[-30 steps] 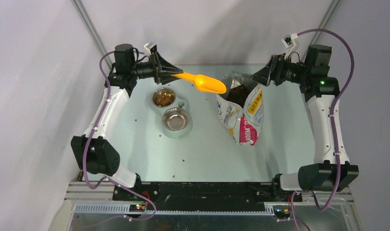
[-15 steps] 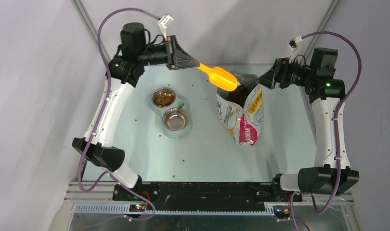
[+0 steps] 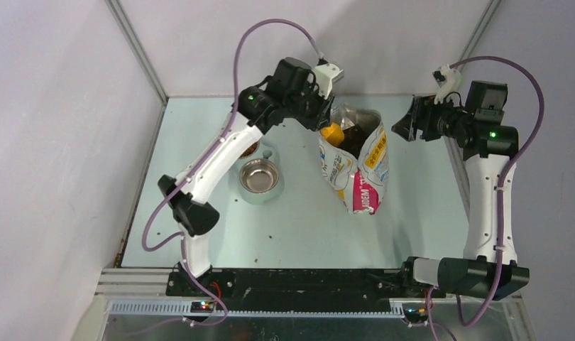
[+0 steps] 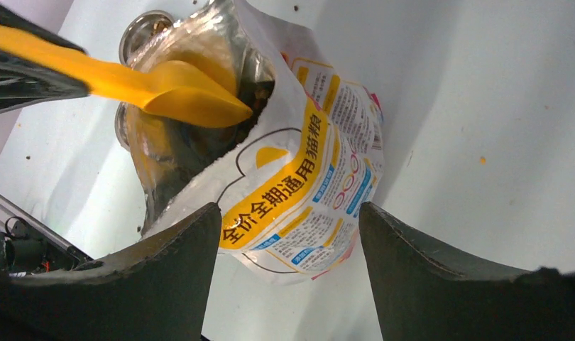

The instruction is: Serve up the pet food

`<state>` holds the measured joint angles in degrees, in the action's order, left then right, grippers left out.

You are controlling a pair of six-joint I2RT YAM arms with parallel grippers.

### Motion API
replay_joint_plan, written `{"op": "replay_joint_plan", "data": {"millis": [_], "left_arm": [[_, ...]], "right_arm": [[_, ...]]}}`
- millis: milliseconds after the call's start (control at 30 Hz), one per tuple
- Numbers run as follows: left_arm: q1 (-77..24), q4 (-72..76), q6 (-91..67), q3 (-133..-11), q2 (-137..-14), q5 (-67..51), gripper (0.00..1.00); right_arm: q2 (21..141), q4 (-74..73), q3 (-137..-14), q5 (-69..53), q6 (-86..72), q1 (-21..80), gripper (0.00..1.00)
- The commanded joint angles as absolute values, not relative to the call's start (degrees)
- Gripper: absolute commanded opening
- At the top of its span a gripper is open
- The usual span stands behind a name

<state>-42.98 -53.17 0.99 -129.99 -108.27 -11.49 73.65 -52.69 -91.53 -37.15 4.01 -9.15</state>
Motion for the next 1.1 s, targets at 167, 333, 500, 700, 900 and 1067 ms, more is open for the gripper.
{"op": "replay_joint_plan", "data": {"millis": [167, 333, 500, 700, 900, 1067], "left_arm": [[-45.12, -50.09, -1.83, -133.43, -116.63, -6.98, 0.0], [-47.31, -46.99, -5.14, -131.57, -118.94, -0.59, 0.0], [-48.35, -46.76, -9.09, -127.76, -119.83, 5.74, 0.0], [-49.81, -45.94, -10.74, -122.75, -120.6, 2.67, 0.0], [-49.22, -45.45, -14.29, -117.18, -120.1, -5.46, 0.0], [-47.24, -44.71, -17.54, -118.81, -119.89, -13.13, 0.0]], "right_arm": [[69.94, -53.5, -89.21, -35.46, 5.0, -9.49, 0.73], [69.32, -54.29, -88.14, -35.43, 5.33, -9.49, 0.73], [68.12, -54.41, -86.08, -35.86, 5.01, -9.49, 0.73], [68.15, -54.36, -85.88, -36.77, 3.96, -9.49, 0.72], [68.31, -54.5, -86.02, -36.76, 3.07, -9.49, 0.72], [67.98, -55.15, -86.17, -36.33, 3.32, -9.49, 0.72]]}}
